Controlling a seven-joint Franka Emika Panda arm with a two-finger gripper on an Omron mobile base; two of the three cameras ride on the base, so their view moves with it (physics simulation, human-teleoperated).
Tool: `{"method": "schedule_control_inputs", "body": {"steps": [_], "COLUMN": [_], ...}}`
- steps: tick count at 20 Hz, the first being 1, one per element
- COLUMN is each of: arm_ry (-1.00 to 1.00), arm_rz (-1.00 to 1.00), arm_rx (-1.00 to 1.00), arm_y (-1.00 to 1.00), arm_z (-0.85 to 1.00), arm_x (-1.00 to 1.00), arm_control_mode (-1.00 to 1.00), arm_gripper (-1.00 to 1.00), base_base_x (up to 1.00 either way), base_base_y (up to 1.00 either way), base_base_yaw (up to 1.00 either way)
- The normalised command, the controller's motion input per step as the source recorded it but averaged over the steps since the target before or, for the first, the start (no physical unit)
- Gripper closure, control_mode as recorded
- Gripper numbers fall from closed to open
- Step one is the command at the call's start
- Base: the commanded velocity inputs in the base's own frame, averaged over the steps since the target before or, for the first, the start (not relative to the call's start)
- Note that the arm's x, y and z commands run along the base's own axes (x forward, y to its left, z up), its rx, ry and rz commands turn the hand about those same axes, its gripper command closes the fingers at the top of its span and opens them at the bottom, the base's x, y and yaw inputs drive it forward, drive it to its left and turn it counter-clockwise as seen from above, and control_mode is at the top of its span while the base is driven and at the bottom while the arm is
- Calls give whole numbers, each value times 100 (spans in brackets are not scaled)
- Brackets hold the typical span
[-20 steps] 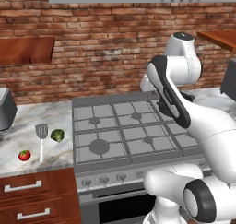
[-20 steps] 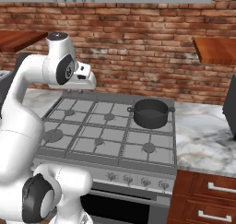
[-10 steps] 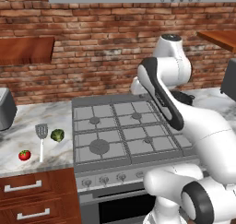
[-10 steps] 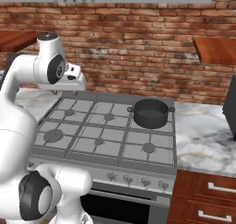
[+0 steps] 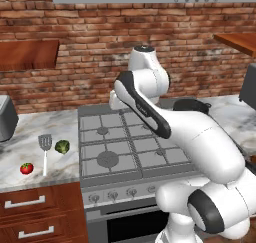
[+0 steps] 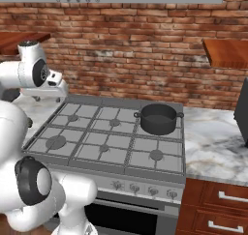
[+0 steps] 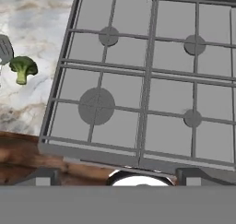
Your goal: Put the tomato and broccoli in the pot. Retrieve the spatula and lightly stir the vegetables in the pot.
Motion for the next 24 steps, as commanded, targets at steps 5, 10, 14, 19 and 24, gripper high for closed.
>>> {"method": "schedule_control_inputs", "body": {"steps": [5,10,14,19,24], "arm_ry": [10,16,21,12,0], "arm_rz": [0,3,11,4,0], "arm_rx": [1,2,0,0,0], "arm_y": [92,60,36,33,33], "arm_z": [-34,-35,-10,-8,-25], "arm_x": [14,0,0,6,14], "arm_control_mode": [-100,-100,-100,-100,-100], "arm_gripper": [-100,-100,-100,-100,-100], "base_base_x": [0,0,0,0,0], "base_base_y": [0,0,0,0,0], "base_base_yaw": [0,0,0,0,0]}}
